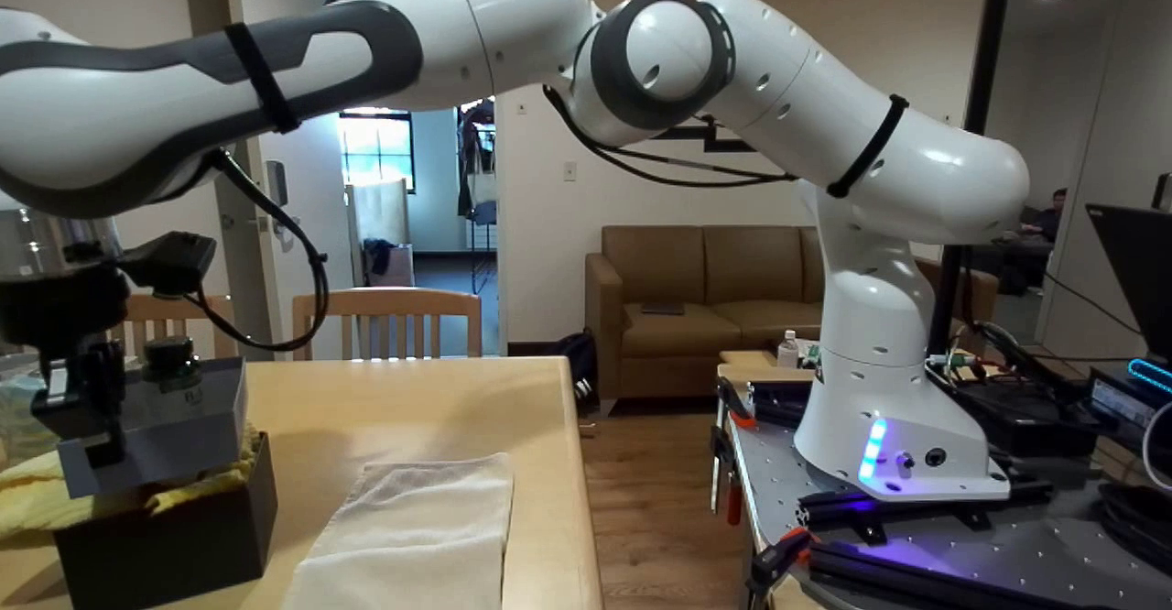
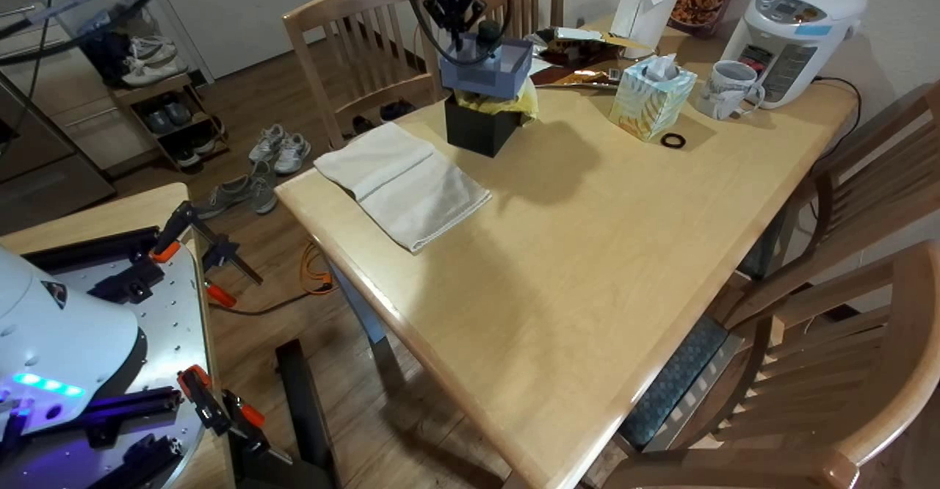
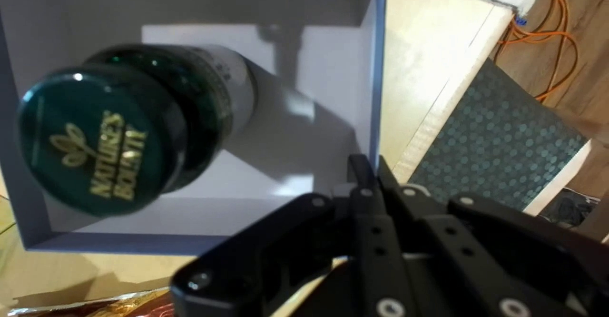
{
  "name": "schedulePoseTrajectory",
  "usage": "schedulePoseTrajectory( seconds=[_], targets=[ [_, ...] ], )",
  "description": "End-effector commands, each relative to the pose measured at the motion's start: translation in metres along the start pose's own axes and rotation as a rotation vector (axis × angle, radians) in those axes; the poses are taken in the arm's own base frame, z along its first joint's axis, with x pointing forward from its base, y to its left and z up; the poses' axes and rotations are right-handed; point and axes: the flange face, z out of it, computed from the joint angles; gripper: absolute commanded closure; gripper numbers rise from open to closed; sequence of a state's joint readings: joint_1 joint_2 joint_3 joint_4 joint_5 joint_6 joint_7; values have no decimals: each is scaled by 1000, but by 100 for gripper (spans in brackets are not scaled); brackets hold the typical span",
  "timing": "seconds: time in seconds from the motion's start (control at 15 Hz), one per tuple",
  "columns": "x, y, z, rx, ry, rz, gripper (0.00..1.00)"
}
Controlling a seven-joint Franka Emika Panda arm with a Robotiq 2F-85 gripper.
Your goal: Pick up the small glass bottle and put it in the grey box. Pick up the grey box and place it on top of the black box.
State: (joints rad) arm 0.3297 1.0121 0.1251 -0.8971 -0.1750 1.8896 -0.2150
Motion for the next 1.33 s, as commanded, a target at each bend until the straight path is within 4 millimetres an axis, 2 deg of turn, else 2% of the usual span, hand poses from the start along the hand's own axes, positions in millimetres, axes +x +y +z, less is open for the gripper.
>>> schedulePoseTrajectory(
  seconds=[0.0,0.53,0.93,1.0,1.13,1.27],
  targets=[
    [5,8,7,68,22,-7,99],
    [4,21,40,195,33,7,99],
    [0,34,41,250,45,26,99],
    [-1,36,40,251,44,32,73],
    [-1,36,39,250,42,37,66],
    [-2,36,39,232,26,40,53]
  ],
)
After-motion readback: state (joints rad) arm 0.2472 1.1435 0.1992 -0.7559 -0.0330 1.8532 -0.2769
